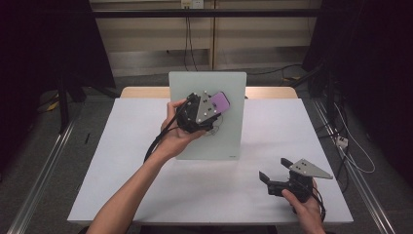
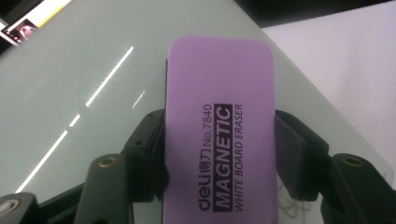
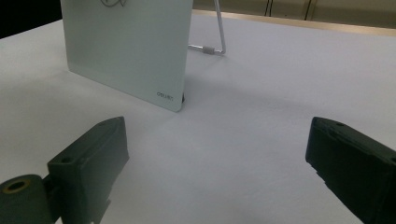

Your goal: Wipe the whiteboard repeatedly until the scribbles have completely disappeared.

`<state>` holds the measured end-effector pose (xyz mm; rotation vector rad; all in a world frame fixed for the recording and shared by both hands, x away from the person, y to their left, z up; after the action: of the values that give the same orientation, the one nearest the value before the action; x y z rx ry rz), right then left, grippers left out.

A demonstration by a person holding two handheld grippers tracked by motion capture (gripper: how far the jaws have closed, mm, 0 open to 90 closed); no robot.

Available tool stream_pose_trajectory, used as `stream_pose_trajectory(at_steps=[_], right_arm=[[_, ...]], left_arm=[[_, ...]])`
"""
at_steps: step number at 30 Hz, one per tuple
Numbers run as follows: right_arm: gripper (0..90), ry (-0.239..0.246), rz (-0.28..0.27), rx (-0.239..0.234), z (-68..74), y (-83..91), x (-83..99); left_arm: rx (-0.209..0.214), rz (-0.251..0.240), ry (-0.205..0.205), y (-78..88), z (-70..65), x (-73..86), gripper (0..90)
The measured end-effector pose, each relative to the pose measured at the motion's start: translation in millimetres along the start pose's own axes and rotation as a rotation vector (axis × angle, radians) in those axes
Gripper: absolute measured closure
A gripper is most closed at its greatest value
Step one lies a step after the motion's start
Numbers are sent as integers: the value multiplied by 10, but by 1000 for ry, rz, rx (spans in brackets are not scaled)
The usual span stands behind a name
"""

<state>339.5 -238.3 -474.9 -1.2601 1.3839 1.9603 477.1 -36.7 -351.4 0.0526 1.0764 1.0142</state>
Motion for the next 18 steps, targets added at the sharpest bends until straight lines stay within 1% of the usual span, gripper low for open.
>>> stream_pose_trajectory(at_steps=[5, 6, 7, 8, 9, 10, 12, 14, 15, 16, 18], right_arm=[[57, -1, 0, -2, 0, -4, 0], [57, 0, 1, -2, 1, -3, 1], [57, 1, 1, 0, 1, -2, 1], [57, 0, 1, -1, 2, -2, 1], [57, -1, 0, -2, 2, -3, 0], [57, 0, 1, -1, 0, -4, 1], [57, -3, 1, 0, 0, -6, 0], [57, 0, 1, 1, 0, -6, 0], [57, -1, 1, -1, 3, -6, 0], [57, -2, 2, 0, 1, -5, 1], [57, -3, 0, -2, -2, -6, 0]], left_arm=[[28, 13, -9, -39, -131, 79, 411], [34, 8, -9, -50, -156, 87, 411], [41, 16, -14, -55, -176, 104, 411], [52, 16, -6, -65, -205, 111, 411], [62, 21, -17, -71, -219, 119, 411], [61, 29, -23, -72, -227, 125, 410], [72, 30, -23, -70, -218, 119, 411], [88, 30, -8, -65, -201, 113, 411], [88, 30, -11, -59, -180, 106, 411], [90, 24, -1, -55, -167, 95, 411], [80, 23, 4, -33, -103, 64, 411]])
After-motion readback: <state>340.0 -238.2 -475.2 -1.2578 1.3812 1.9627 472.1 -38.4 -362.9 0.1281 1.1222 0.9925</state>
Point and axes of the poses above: each handheld gripper's, and its own axes: y roughly backward along the jaws, x roughly out of its underside, z roughly to its left, the point moved 9 cm from there along -y, roughly forward along the jaws, and after that the axes turned 6 degrees about z, right-handed, at the moved point
